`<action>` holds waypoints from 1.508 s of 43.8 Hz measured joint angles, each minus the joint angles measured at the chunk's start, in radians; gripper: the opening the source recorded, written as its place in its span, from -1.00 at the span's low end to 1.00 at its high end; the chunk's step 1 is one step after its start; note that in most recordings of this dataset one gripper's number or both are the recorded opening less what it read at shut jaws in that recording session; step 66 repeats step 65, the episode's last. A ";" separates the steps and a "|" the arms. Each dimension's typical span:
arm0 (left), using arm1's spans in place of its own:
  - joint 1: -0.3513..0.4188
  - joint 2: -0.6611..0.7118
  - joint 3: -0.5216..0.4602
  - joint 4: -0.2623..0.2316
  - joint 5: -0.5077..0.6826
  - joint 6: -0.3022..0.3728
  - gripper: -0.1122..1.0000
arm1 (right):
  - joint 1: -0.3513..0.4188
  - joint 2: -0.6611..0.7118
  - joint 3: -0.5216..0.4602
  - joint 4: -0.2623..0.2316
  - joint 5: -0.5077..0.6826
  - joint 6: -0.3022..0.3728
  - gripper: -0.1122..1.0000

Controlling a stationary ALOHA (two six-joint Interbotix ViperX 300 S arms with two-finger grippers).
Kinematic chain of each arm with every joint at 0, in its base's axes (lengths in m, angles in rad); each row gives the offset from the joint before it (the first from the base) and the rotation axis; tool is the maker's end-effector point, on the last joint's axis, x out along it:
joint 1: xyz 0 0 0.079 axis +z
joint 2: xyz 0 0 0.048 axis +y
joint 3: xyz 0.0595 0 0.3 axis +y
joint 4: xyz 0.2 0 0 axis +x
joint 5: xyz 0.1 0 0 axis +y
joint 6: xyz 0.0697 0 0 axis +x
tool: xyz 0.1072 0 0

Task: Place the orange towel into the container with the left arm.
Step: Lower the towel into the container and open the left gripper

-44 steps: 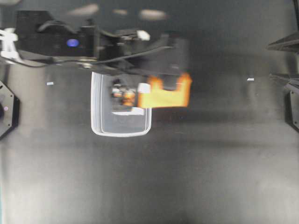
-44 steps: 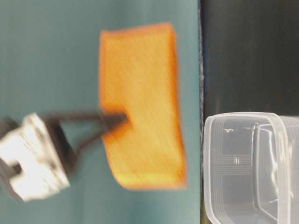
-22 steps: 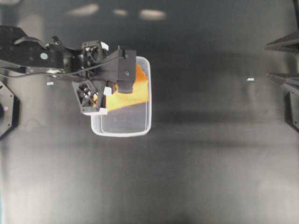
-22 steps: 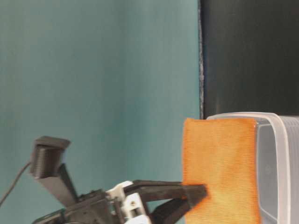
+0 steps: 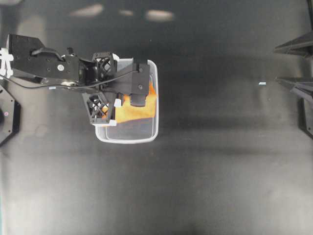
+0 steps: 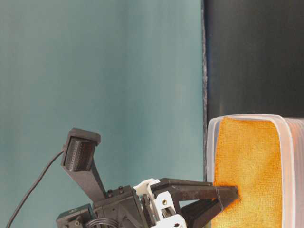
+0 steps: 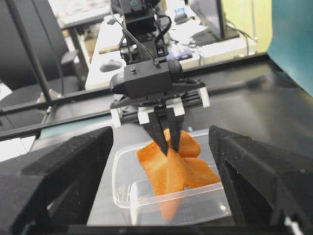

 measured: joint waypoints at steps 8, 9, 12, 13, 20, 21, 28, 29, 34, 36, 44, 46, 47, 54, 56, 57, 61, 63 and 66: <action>0.000 0.000 0.002 0.000 -0.003 -0.005 -0.47 | 0.000 0.000 0.000 0.000 0.000 0.000 0.58; 0.000 0.000 0.002 -0.002 -0.003 -0.005 -0.36 | 0.000 0.000 0.000 -0.002 -0.002 0.000 0.58; 0.000 0.000 0.002 0.000 -0.003 -0.005 -0.03 | 0.000 0.000 0.000 -0.002 0.000 0.000 0.58; 0.000 0.000 0.000 0.000 -0.002 -0.003 0.10 | 0.002 0.000 0.000 0.000 0.000 0.000 0.58; 0.000 0.000 -0.003 0.000 0.012 -0.014 0.75 | 0.000 0.000 0.000 -0.002 0.000 0.000 0.58; 0.000 0.000 -0.006 -0.002 0.015 -0.012 0.80 | 0.000 0.000 0.000 -0.002 -0.002 0.000 0.58; -0.011 -0.023 -0.046 -0.002 0.060 0.002 0.78 | 0.000 0.000 0.000 -0.002 0.000 0.000 0.58; -0.015 -0.031 -0.055 0.000 0.066 0.002 0.79 | 0.000 0.000 0.000 -0.002 -0.002 0.000 0.58; -0.032 -0.101 -0.110 -0.002 0.120 0.005 0.80 | 0.000 0.000 0.000 0.000 0.000 0.000 0.58; -0.040 -0.132 -0.124 0.000 0.132 0.006 0.80 | 0.000 0.000 0.000 -0.002 0.000 0.000 0.58; -0.048 -0.253 -0.107 -0.002 0.143 -0.002 0.80 | 0.000 0.000 0.000 0.000 0.000 0.000 0.58; -0.048 -0.273 -0.091 -0.002 0.144 -0.002 0.80 | 0.000 0.000 0.000 -0.002 -0.002 0.000 0.57; -0.048 -0.284 -0.080 0.000 0.144 -0.003 0.80 | 0.000 0.000 0.000 0.000 -0.002 0.000 0.58; -0.052 -0.327 -0.034 0.000 0.135 -0.008 0.80 | 0.000 0.000 0.000 0.000 -0.002 0.000 0.58; -0.054 -0.334 -0.025 0.000 0.129 -0.009 0.80 | 0.000 0.000 0.000 -0.002 -0.002 0.000 0.58; -0.054 -0.339 -0.020 -0.002 0.127 -0.009 0.80 | 0.000 0.000 0.000 -0.002 -0.002 0.000 0.57; -0.052 -0.356 -0.005 0.000 0.117 -0.009 0.79 | 0.000 0.000 0.000 -0.002 -0.002 0.000 0.57; -0.052 -0.362 0.002 -0.002 0.115 -0.011 0.79 | 0.000 0.000 0.000 0.000 -0.002 0.000 0.57; -0.052 -0.368 0.006 0.000 0.114 -0.012 0.79 | 0.000 0.000 0.000 0.000 -0.002 0.000 0.58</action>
